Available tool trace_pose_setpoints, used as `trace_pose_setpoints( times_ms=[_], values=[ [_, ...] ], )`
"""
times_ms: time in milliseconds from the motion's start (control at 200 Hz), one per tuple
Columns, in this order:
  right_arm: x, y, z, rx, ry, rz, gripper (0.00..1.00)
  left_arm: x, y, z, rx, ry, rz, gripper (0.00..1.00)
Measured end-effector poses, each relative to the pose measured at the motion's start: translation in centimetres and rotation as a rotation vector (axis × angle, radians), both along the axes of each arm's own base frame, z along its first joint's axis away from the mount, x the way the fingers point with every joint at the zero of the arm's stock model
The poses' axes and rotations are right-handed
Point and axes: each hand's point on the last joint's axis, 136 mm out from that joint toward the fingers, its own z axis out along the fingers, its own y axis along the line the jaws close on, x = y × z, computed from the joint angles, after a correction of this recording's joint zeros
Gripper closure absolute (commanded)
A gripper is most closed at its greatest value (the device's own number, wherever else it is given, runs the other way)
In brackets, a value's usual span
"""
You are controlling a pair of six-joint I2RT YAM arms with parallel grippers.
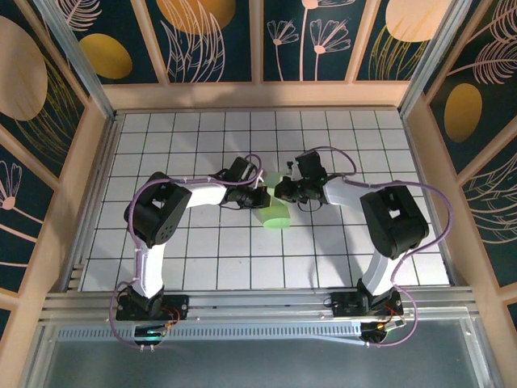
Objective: Fold a paper plane with a square sheet of paper (fold left side to right side)
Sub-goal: Hold the square sheet of paper at the center of the table, then first fold the square sheet of paper in half at the center of the table.
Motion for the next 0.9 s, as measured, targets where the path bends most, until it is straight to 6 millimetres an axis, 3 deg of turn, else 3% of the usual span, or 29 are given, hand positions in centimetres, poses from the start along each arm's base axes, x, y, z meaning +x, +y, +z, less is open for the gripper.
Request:
trace_pose_setpoints(
  times_ms=[160,455,901],
  values=[
    [1.6,1.1,-0.1,0.015,-0.022,0.002,1.0,0.0,0.0,0.0,0.0,0.0,0.0,1.0],
    [2.0,1.1,-3.9,-0.019,0.041,-0.001,1.0,0.0,0.0,0.0,0.0,-0.002,-0.004,1.0],
    [2.0,1.1,-4.0,-0.026,0.054,-0.002,1.0,-1.3,0.6,-0.1,-0.028,-0.029,-0.015,1.0]
  ],
)
